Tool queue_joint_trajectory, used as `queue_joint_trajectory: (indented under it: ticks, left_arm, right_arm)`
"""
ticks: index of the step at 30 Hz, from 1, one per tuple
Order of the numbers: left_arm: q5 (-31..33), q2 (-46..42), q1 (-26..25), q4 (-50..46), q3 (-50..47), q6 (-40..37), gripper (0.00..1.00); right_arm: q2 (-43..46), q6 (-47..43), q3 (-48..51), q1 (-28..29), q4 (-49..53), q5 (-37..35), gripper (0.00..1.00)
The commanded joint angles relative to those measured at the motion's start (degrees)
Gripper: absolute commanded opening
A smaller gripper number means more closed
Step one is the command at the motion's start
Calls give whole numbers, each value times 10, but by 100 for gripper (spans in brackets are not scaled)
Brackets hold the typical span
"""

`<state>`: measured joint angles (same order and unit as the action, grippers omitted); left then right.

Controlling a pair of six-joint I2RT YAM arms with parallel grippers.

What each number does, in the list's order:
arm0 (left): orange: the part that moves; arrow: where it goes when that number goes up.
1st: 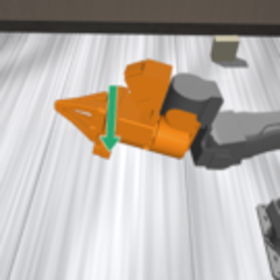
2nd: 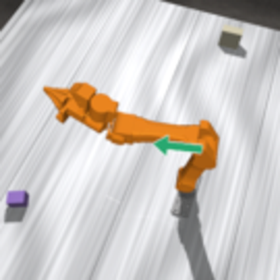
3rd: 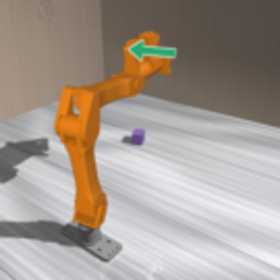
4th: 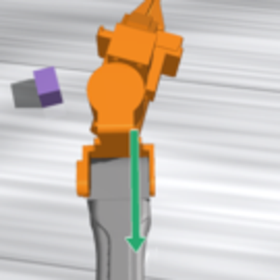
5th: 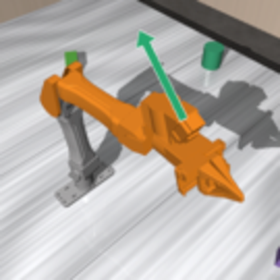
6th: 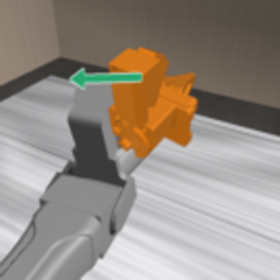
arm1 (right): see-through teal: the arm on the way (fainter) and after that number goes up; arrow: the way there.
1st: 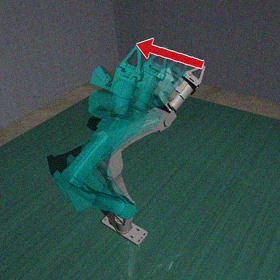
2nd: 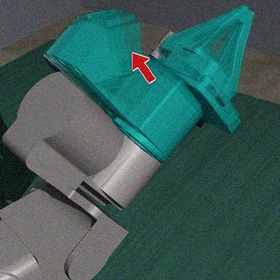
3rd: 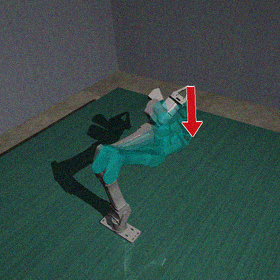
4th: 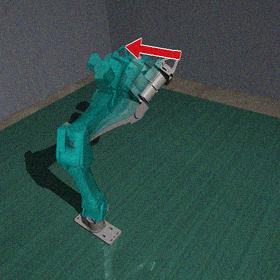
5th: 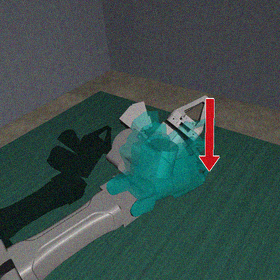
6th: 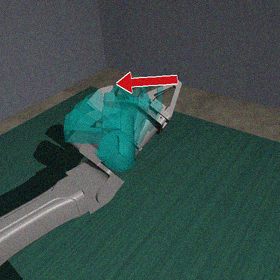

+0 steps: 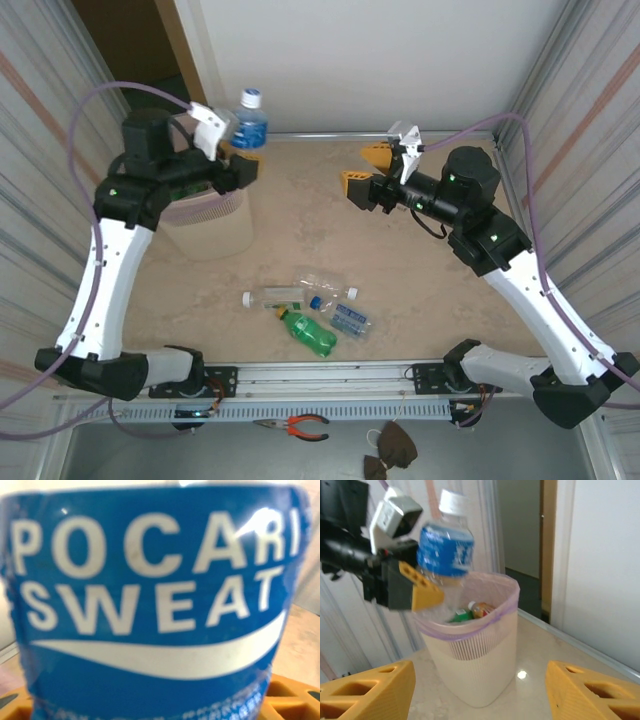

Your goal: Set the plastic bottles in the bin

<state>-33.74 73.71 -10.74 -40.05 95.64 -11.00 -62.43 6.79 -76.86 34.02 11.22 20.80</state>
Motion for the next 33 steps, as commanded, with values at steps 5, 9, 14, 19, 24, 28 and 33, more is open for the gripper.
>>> queue_joint_trajectory:
  ticks: [5, 9, 14, 19, 24, 28, 33]
  left_arm:
    - [52, 47, 139, -112, 86, 90, 56]
    - [118, 100, 168, -193, 145, 81, 53]
    - [159, 131, 194, -225, 152, 65, 53]
    - [195, 169, 215, -248, 158, 58, 53]
    - [241, 214, 218, -264, 164, 55, 55]
    - [267, 243, 219, -263, 154, 52, 60]
    - [270, 261, 222, -257, 149, 54, 71]
  right_arm:
    - [-1, -12, 3, -10, 5, -5, 67]
    - [-5, -12, 2, -11, 3, 2, 67]
    - [-3, -12, 6, -12, 3, 4, 67]
    - [-3, -7, 18, -15, -7, 9, 67]
    - [-3, -5, 22, -17, -12, 17, 67]
    - [2, -5, 30, -20, -15, 18, 67]
    - [5, -1, 38, -27, -21, 22, 68]
